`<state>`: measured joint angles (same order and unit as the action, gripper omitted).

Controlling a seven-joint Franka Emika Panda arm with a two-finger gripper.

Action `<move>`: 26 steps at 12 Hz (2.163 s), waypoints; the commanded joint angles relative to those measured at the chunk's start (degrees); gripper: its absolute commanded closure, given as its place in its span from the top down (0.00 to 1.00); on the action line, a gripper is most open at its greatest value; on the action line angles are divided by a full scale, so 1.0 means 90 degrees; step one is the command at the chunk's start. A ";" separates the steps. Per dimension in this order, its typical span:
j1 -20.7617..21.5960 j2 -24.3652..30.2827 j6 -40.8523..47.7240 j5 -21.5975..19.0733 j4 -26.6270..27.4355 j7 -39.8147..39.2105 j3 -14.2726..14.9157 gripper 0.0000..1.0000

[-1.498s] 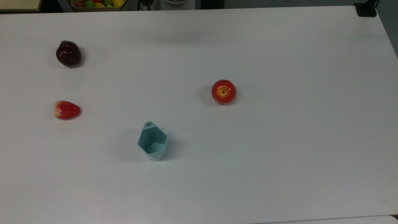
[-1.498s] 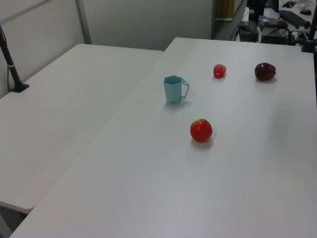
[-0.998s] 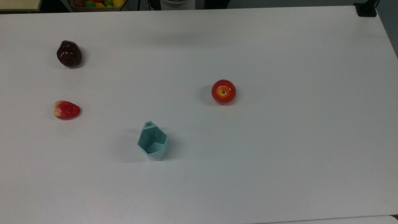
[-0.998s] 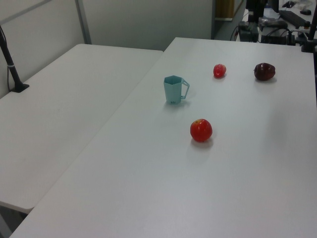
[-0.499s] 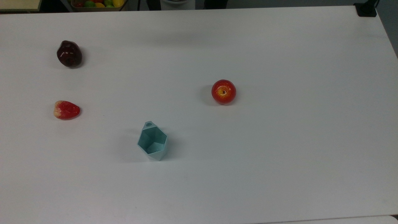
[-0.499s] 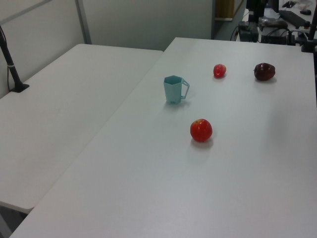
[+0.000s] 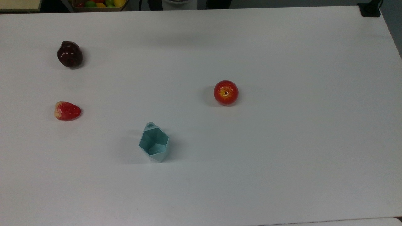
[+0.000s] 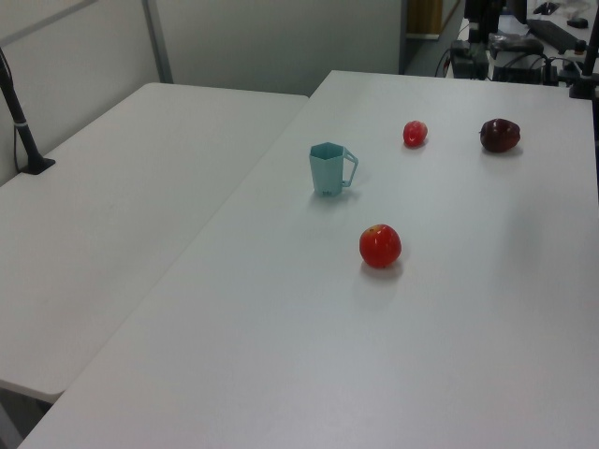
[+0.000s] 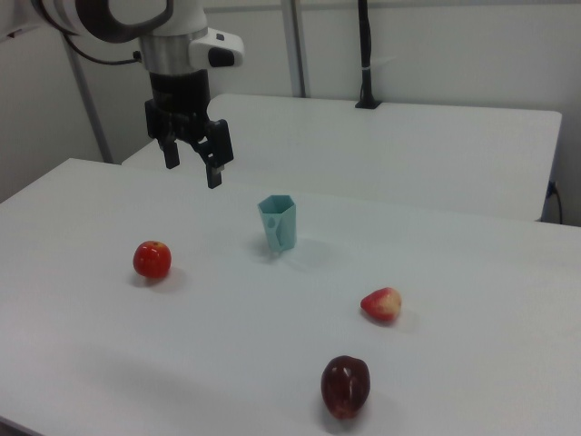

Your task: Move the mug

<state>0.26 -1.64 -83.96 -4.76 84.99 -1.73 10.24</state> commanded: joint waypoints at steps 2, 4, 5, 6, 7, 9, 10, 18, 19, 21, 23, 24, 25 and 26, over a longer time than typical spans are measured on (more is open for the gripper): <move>0.0098 -0.0198 -0.0172 -0.0155 -0.0010 -0.0042 0.0034 1.00; 0.0118 -0.0335 -0.0708 -0.0194 0.0038 -0.0042 -0.0005 1.00; 0.0108 -0.0432 -0.0749 -0.0329 0.0019 -0.0042 -0.0005 1.00; 0.0108 -0.0491 -0.0942 -0.0437 0.0019 -0.0042 -0.0005 1.00; 0.0098 -0.0531 -0.1118 -0.0544 0.0019 -0.0042 -0.0005 1.00; 0.0118 -0.0793 -0.1480 -0.0731 0.0019 -0.0032 -0.0015 1.00; 0.0234 -0.0959 -0.1646 -0.0721 0.0010 0.0016 -0.0015 1.00; 0.0643 -0.2227 -0.3313 -0.0526 -0.0020 -0.0325 -0.0005 1.00; 0.0693 -0.2453 -0.3907 -0.0352 0.0019 -0.0325 -0.0005 1.00; 0.0704 -0.2610 -0.4362 -0.0175 0.0175 -0.0538 -0.0092 1.00; 0.0859 -0.2912 -0.4877 -0.0175 0.0205 -0.1057 -0.0113 1.00; 0.0879 -0.2981 -0.5064 -0.0174 0.0292 -0.1077 -0.0113 1.00; 0.0879 -0.2992 -0.5056 -0.0184 0.0322 -0.1058 -0.0113 1.00; 0.0879 -0.3002 -0.5065 -0.0204 0.0322 -0.1048 -0.0113 1.00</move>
<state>7.68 -29.24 -127.94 -7.03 86.43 -10.07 8.94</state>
